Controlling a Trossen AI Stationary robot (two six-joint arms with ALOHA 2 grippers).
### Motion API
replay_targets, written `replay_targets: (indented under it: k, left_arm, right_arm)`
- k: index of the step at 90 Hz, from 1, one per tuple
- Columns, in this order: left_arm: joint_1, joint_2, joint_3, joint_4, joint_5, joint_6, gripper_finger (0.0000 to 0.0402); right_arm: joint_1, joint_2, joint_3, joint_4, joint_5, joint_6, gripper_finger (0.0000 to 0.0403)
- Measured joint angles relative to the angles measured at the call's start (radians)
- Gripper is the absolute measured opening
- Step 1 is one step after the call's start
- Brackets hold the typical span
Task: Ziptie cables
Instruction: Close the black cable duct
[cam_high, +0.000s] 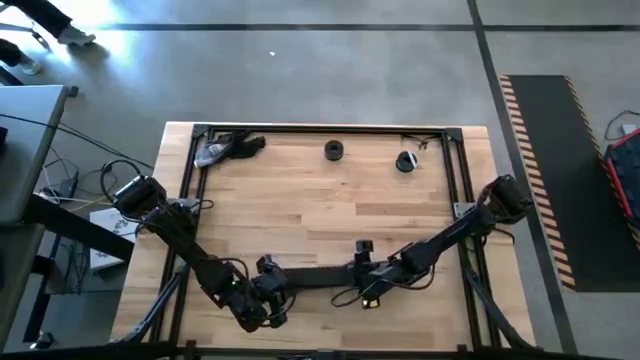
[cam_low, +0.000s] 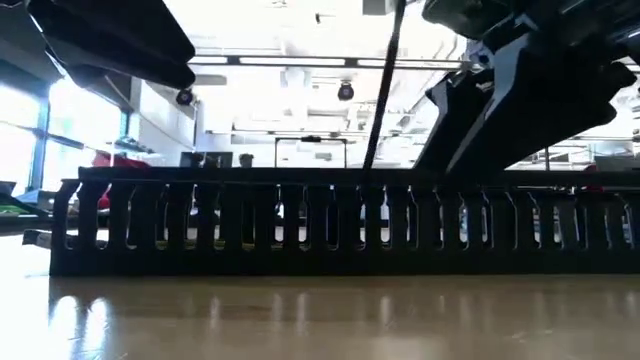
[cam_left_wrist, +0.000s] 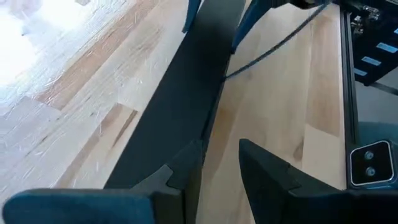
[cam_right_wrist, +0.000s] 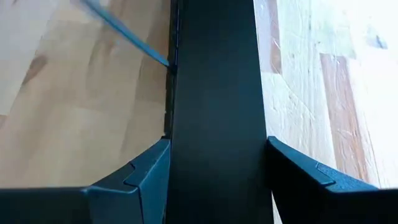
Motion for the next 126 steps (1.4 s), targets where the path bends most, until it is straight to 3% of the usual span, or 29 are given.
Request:
replay_targets:
  k: [37, 91, 126]
  left_arm:
    - [0.000, -0.002, 0.000, 0.011, 0.033, -0.005, 0.0090]
    - [-0.011, 0.096, 0.000, -0.028, 0.080, -0.088, 0.0090]
    - [-0.022, 0.078, 0.000, -0.020, 0.099, -0.106, 0.0090]
  right_arm:
    - [-0.026, 0.000, 0.014, 0.034, -0.124, -0.018, 0.0203]
    - [-0.027, 0.013, 0.014, 0.019, -0.092, -0.014, 0.0203]
    - [-0.034, 0.012, 0.014, 0.024, -0.126, -0.043, 0.0203]
